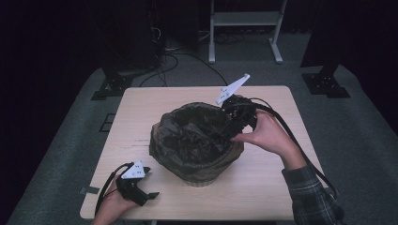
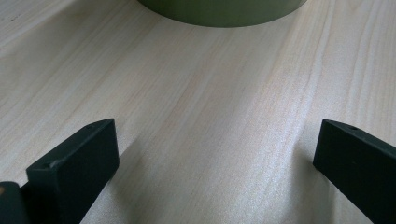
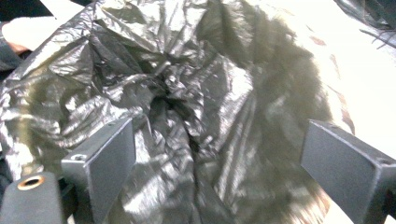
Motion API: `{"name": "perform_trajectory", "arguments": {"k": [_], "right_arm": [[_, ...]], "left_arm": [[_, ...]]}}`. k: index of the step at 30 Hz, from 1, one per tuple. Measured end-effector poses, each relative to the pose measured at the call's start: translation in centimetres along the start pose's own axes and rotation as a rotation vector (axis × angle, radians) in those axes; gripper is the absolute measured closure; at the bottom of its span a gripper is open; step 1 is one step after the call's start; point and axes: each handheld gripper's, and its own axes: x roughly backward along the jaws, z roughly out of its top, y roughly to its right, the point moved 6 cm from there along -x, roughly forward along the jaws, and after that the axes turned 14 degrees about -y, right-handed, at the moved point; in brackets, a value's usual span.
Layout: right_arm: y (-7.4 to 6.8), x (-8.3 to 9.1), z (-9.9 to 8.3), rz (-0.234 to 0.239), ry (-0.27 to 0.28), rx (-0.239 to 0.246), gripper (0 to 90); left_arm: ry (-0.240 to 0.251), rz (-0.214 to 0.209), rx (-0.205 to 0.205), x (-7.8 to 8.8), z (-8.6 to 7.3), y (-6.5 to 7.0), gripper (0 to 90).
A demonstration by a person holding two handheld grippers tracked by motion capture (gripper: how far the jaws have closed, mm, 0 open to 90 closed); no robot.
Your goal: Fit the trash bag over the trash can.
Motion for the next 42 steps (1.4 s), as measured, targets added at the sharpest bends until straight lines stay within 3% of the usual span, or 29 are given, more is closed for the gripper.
{"name": "perform_trajectory", "arguments": {"k": [10,23,31,42], "right_arm": [[1.2,2.7,-4.0,-0.050,0.076,-0.059,9.2],[0.8,4.5,-9.2,-0.107,0.147,-0.117,9.2],[0.1,2.7,-11.8,-0.089,0.153,-0.141,9.2],[-1.4,-1.5,-14.4,-0.053,0.130,-0.147,9.2]], "left_arm": [[-0.001,0.004,0.007,0.0,0.0,0.0,0.0],[-0.001,0.006,0.010,0.0,0.0,-0.1,0.0],[-0.001,0.006,0.010,0.0,0.0,-0.1,0.0],[-0.003,0.006,0.010,0.0,0.0,-0.1,0.0]]}}
